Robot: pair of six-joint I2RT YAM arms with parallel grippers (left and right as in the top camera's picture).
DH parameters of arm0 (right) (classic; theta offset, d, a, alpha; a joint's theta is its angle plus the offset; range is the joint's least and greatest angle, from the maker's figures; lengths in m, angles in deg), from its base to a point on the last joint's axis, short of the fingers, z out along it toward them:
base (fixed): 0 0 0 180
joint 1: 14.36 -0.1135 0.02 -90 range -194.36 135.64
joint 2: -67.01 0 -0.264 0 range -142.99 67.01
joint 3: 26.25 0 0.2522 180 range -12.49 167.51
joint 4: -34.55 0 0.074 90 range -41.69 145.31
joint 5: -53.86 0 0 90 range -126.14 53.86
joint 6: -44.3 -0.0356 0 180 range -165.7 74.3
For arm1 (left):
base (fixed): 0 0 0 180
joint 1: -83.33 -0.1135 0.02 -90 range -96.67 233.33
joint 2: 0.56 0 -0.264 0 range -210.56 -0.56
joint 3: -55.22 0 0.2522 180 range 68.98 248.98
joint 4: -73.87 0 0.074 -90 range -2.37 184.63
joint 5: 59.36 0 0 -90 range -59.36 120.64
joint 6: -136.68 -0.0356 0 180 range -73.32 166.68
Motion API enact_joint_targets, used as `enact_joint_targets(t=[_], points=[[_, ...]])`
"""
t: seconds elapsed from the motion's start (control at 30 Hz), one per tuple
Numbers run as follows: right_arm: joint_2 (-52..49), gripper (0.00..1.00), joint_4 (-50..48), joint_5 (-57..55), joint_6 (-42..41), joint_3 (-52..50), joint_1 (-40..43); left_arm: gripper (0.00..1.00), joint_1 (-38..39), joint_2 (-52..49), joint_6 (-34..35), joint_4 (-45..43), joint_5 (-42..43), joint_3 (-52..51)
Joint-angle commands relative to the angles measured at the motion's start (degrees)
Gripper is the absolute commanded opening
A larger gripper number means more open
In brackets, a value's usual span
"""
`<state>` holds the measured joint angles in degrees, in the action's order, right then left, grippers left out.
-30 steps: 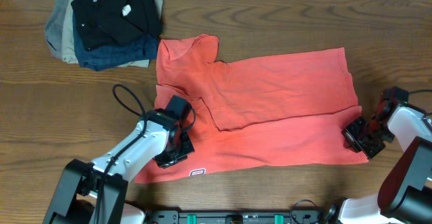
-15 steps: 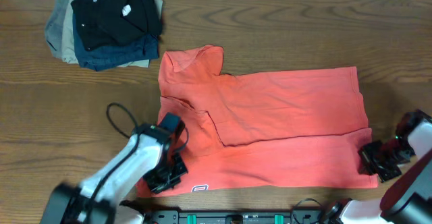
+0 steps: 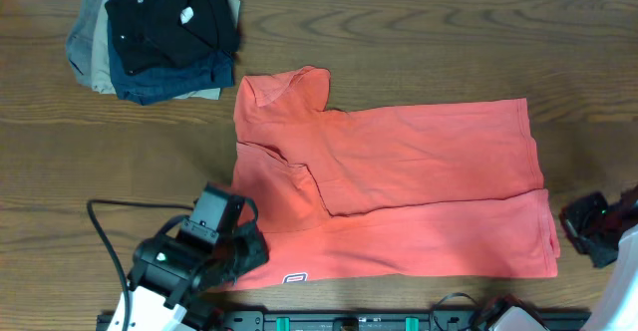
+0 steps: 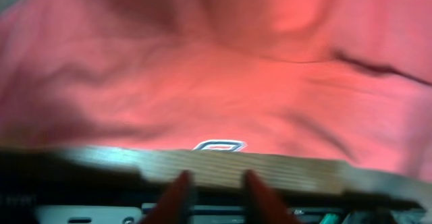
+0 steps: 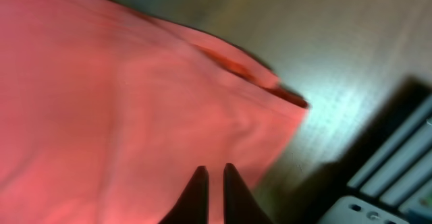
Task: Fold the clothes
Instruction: 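Move the left gripper to the shirt's upper left corner and grasp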
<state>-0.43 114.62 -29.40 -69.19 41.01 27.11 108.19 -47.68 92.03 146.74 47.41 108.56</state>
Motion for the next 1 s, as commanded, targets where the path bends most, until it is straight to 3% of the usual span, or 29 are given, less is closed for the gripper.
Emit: enact_joint_targets(t=[0.0,0.07,0.17,0.3,0.47,0.53,0.73,0.97], points=[[1.97,0.38,1.25,10.23,9.29,4.52,-2.47,0.73,0.22,-3.56,-5.40,-0.44,-1.53,7.50],[1.97,0.67,2.32,12.24,10.36,6.78,-4.44,0.86,0.17,-8.09,-8.00,-0.44,-4.57,12.87],[1.95,0.81,2.47,12.33,10.36,8.22,-8.26,0.96,-0.42,-17.27,-12.26,-0.57,-9.94,22.51],[1.86,0.81,2.45,11.89,10.36,8.26,-13.60,0.96,-3.78,-32.00,-21.14,-1.25,-10.36,36.26],[1.86,0.79,2.49,11.28,10.29,8.26,-17.77,0.95,-9.92,-50.88,-22.69,-1.33,-10.36,50.21],[1.86,0.79,2.62,11.28,10.32,8.26,-18.23,0.88,-12.11,-55.76,-23.32,-1.57,-9.88,52.94],[1.86,0.77,2.75,11.06,10.80,8.26,-18.32,0.80,-17.81,-66.34,-29.16,-7.52,-0.28,54.73],[1.86,0.76,2.16,11.06,10.73,8.26,-18.32,0.68,-18.69,-69.61,-29.24,-12.02,0.81,54.73]])
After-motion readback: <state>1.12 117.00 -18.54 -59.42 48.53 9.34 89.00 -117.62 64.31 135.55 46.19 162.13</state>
